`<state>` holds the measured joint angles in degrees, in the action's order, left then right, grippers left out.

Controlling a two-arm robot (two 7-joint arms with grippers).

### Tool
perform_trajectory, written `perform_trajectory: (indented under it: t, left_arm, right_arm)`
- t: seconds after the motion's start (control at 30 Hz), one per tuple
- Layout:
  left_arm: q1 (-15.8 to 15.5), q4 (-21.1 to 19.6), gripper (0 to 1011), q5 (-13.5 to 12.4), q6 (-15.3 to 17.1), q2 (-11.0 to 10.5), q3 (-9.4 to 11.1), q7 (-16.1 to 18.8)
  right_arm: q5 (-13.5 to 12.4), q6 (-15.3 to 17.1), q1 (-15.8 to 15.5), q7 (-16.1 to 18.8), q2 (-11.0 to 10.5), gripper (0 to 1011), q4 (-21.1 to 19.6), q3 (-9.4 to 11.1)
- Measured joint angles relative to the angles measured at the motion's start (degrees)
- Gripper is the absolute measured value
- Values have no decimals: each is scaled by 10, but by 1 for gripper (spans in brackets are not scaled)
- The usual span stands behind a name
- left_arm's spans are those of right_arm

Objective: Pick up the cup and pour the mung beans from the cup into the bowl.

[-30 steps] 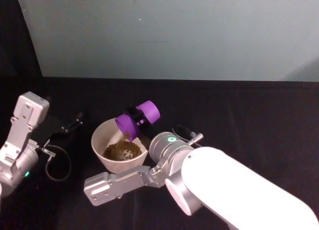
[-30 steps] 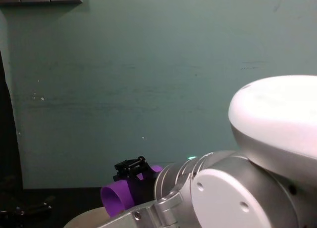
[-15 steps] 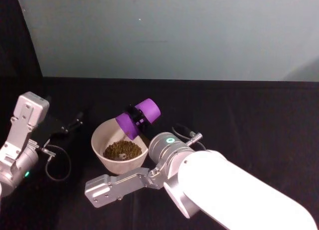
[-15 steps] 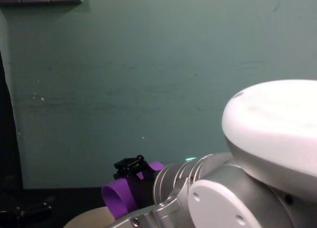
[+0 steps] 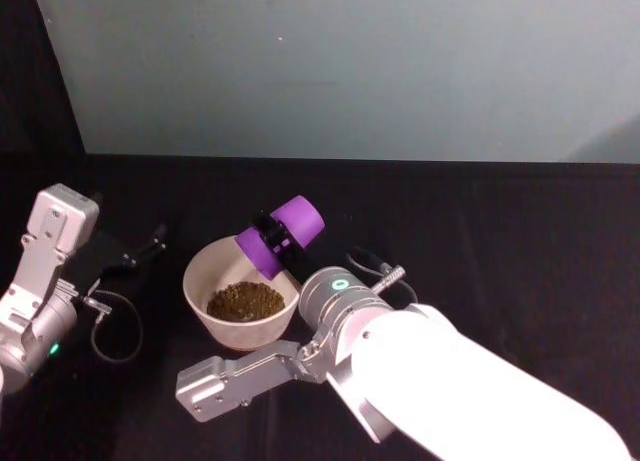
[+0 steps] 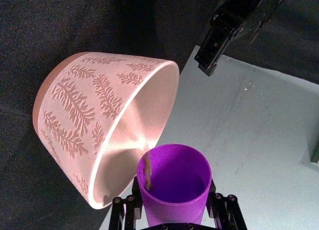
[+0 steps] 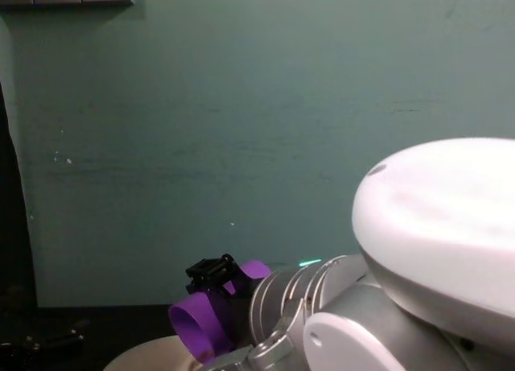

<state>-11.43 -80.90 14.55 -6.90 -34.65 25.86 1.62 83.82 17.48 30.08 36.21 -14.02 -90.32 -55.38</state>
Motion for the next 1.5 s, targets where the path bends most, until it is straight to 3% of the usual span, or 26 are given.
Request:
perform_trajectory:
  t: [0.43, 1.03, 1.5]
  left_arm:
    - [0, 0, 1011, 0, 0, 0, 0, 0]
    - [0, 0, 1011, 0, 0, 0, 0, 0]
    - [0, 0, 1011, 0, 0, 0, 0, 0]
  right_arm:
    - [16, -3, 1, 2, 0, 718, 1, -6]
    - [76, 5, -2, -13, -3, 718, -8, -27]
    - [79, -3, -3, -14, 0, 718, -7, -25]
